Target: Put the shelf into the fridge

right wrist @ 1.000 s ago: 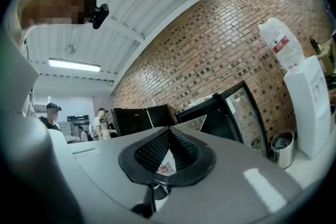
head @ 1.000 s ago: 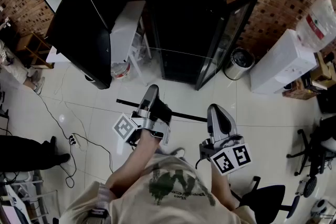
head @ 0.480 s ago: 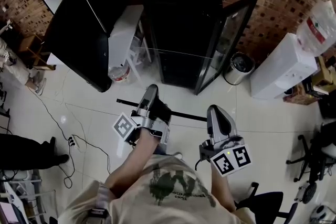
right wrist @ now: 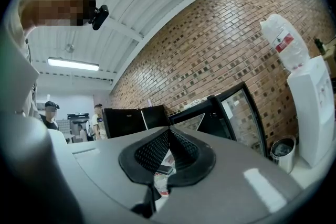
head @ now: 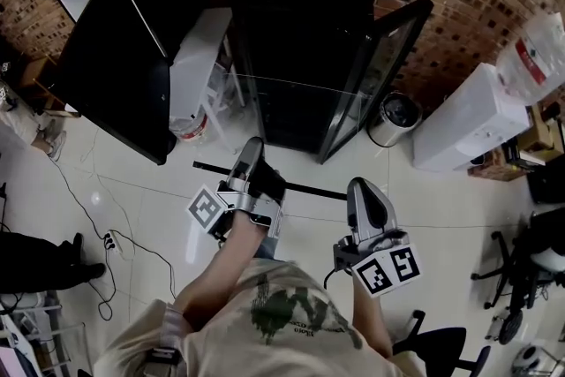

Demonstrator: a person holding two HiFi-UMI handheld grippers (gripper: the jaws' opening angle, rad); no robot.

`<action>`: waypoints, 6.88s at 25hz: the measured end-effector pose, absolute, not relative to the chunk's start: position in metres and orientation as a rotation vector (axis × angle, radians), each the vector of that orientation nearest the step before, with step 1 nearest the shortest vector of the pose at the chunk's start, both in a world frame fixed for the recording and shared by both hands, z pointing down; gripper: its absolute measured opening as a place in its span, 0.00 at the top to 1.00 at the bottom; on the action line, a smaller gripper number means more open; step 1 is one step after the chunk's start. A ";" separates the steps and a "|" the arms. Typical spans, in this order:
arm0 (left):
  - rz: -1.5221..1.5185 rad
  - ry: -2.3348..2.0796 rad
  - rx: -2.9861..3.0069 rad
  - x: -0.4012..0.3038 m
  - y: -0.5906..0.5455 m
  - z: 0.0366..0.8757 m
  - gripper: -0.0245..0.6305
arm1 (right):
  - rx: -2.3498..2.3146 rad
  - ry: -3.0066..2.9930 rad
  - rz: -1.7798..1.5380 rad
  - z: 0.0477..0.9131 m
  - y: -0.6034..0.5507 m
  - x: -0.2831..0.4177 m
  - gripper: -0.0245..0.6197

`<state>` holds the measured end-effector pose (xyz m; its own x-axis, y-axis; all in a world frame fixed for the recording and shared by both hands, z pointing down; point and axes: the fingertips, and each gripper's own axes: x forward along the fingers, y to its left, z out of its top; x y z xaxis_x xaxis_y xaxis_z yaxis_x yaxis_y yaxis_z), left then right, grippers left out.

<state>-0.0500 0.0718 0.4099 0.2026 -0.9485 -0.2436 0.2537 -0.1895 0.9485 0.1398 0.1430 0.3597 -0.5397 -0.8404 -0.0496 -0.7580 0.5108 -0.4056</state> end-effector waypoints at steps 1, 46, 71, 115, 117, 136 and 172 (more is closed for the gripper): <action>-1.290 -0.751 1.290 -0.051 0.065 0.411 0.93 | -1.362 2.515 -0.499 0.360 0.137 0.139 0.96; -1.145 -0.653 1.248 -0.069 -0.143 0.486 0.93 | -1.697 2.518 -0.494 0.390 -0.068 0.092 0.96; -1.149 -0.710 1.218 -0.056 -0.202 0.526 0.93 | -1.694 2.594 -0.521 0.403 -0.111 0.095 0.96; -1.257 -0.855 1.202 -0.028 -0.321 0.549 0.93 | -1.503 2.769 -0.593 0.423 -0.180 0.095 0.96; -1.258 -0.859 1.207 -0.028 -0.327 0.549 0.93 | -1.488 2.779 -0.586 0.422 -0.183 0.090 0.96; -1.236 -0.907 1.258 -0.029 -0.369 0.552 0.95 | -1.418 2.837 -0.532 0.416 -0.213 0.072 0.96; -1.130 -0.880 1.366 -0.025 -0.350 0.557 0.72 | -1.413 2.820 -0.575 0.420 -0.204 0.057 0.96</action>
<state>-0.0252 -0.3498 0.5566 0.2681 -0.9527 -0.1429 0.0951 -0.1215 0.9880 0.0573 -0.2040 0.4205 -0.6098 -0.7628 0.2150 -0.7861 0.5478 -0.2863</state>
